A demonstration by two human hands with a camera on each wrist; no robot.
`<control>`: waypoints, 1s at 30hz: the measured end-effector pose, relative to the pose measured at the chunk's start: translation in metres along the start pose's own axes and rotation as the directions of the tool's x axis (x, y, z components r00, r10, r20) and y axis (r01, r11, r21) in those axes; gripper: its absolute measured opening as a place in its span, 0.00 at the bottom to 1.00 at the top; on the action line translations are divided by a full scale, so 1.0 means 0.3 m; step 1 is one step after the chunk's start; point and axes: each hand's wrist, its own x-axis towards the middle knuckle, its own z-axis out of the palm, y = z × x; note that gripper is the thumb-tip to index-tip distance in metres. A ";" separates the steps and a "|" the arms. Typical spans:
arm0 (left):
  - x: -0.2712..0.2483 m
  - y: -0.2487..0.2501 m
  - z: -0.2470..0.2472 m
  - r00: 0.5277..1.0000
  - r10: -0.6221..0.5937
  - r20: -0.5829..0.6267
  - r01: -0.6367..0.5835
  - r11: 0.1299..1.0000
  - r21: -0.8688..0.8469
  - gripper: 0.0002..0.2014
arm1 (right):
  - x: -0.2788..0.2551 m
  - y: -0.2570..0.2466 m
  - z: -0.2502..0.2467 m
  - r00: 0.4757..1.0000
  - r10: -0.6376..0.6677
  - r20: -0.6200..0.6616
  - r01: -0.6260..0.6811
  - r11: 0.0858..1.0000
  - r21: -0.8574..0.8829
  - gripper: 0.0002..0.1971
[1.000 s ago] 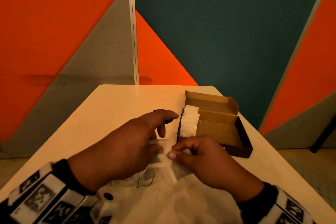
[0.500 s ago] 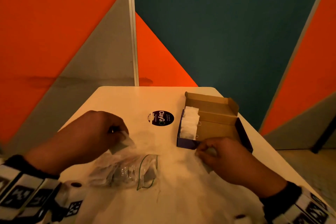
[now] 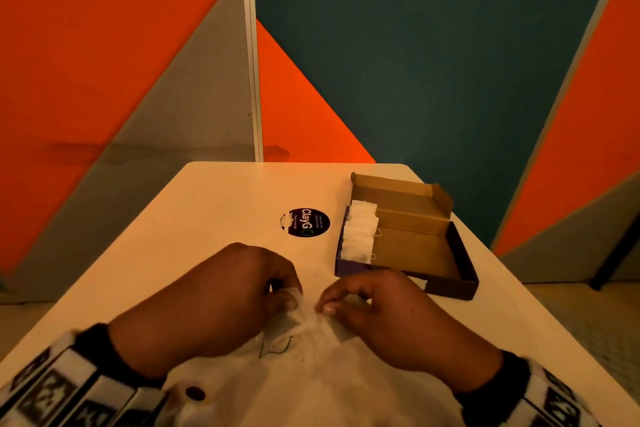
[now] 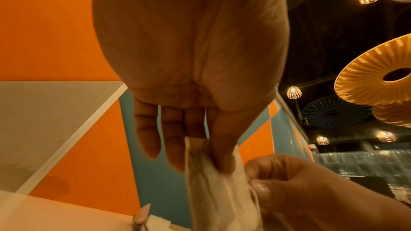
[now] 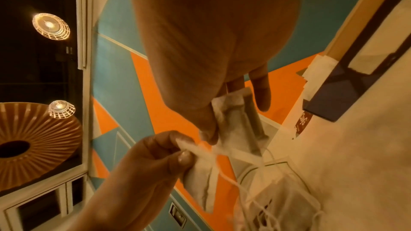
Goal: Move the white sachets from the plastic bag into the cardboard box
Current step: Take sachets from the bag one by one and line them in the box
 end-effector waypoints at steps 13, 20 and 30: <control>-0.010 -0.006 0.015 1.000 -0.022 0.015 0.023 0.993 -0.114 0.03 | -0.009 -0.033 0.024 0.995 -0.021 0.101 0.018 0.999 0.036 0.12; -0.035 -0.062 0.009 0.998 -0.060 0.022 0.062 0.989 -0.134 0.04 | -0.019 -0.002 -0.004 0.999 0.043 0.025 -0.044 0.999 0.006 0.08; -0.072 -0.004 0.083 0.986 -0.016 -0.164 -0.134 0.504 -0.853 0.04 | -0.015 -0.020 0.011 1.000 0.013 -0.003 -0.013 0.976 0.219 0.08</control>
